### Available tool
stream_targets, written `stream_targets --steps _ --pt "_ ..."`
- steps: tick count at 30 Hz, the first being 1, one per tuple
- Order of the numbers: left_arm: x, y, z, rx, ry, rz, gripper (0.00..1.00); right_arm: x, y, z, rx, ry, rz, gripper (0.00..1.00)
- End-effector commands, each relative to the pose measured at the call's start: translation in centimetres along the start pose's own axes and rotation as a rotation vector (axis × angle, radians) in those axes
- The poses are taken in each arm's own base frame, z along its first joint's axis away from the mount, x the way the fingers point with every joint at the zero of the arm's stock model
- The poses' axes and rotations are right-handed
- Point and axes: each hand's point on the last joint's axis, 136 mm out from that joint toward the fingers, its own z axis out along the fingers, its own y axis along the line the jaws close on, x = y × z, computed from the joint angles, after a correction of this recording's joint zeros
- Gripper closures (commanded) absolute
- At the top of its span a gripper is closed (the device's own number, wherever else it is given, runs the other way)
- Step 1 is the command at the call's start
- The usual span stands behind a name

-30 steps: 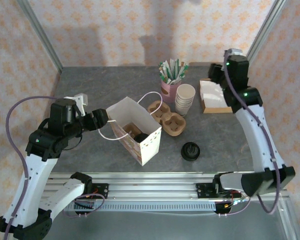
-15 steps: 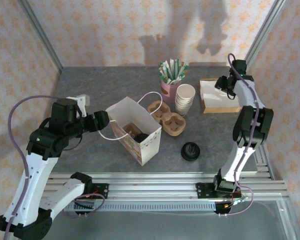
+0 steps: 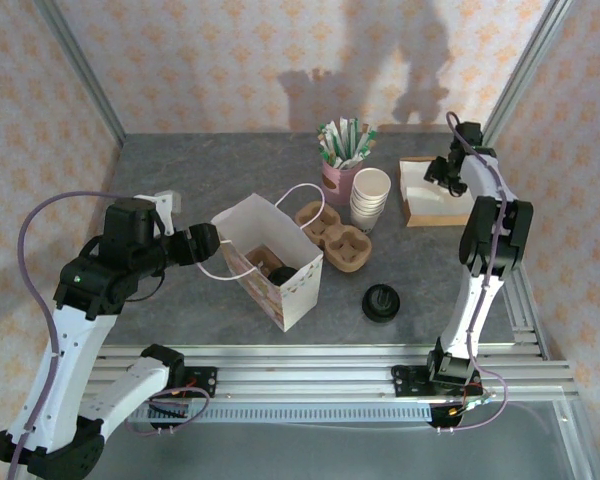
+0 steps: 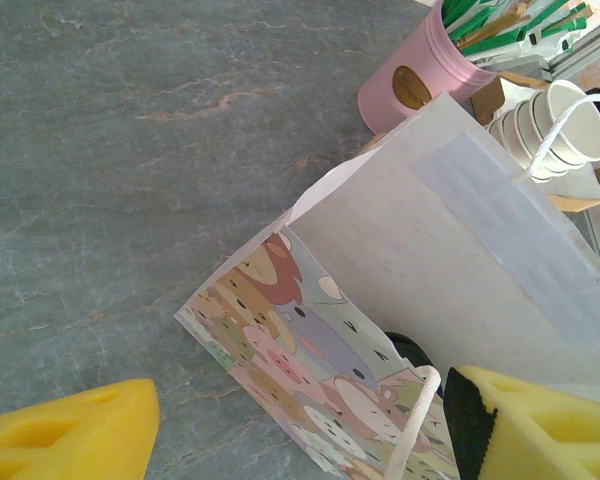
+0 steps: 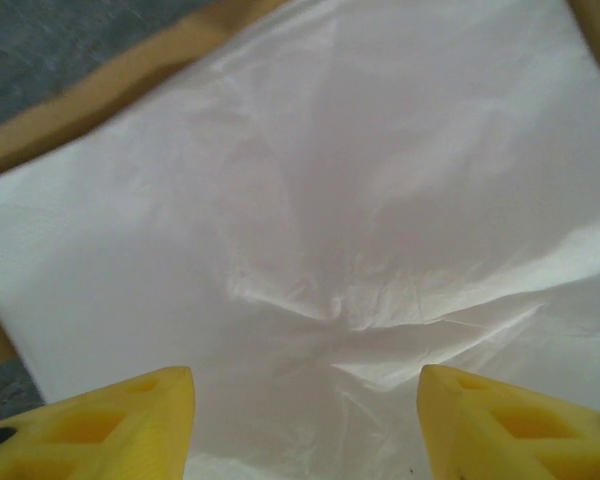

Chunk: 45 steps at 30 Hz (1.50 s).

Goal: Pack the takeout coffee

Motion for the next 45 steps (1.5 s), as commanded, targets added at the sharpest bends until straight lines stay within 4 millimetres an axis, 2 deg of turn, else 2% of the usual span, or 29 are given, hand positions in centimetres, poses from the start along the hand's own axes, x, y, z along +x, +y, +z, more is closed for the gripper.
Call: stream_targets --steps 1,6,13,19,22,23,27,33,38,41,45 --pt "0.6 -0.2 0.0 0.012 0.02 0.03 0.24 0.5 -0.5 0.8 0.031 0.032 -0.006 0.41" --pt "0.6 -0.2 0.0 0.012 0.021 0.025 0.24 1.1 -0.4 2.1 0.023 0.057 0.005 0.46" --pt "0.6 0.0 0.0 0.006 0.022 0.024 0.24 1.8 -0.6 2.9 0.026 0.081 0.011 0.6" --pt "0.5 -0.2 0.0 0.01 0.02 0.021 0.24 0.9 -0.2 1.5 0.013 0.05 0.018 0.72" --pt "0.5 -0.2 0.0 0.012 0.021 0.021 0.24 0.1 0.0 0.3 0.009 0.027 0.018 0.73" --pt "0.6 -0.2 0.0 0.012 0.022 0.02 0.24 -0.1 0.1 -0.1 0.008 0.018 0.018 0.78" --pt "0.6 -0.2 0.1 0.014 0.021 0.018 0.24 -1.0 0.2 -1.7 0.001 -0.022 0.026 0.84" --pt "0.5 -0.3 0.1 0.019 0.02 0.017 0.24 -2.6 0.4 -4.8 0.0 -0.099 0.032 1.0" --pt "0.4 -0.3 0.1 0.018 0.016 0.013 0.24 -3.9 0.6 -8.8 -0.005 -0.174 0.054 1.0" --pt "0.3 -0.3 0.1 0.017 0.015 0.01 0.24 -4.8 0.8 -12.7 -0.02 -0.261 0.085 1.0" --pt "0.2 -0.3 0.1 0.018 0.008 0.004 0.24 -5.3 2.9 -19.1 -0.153 -0.392 0.11 1.0"
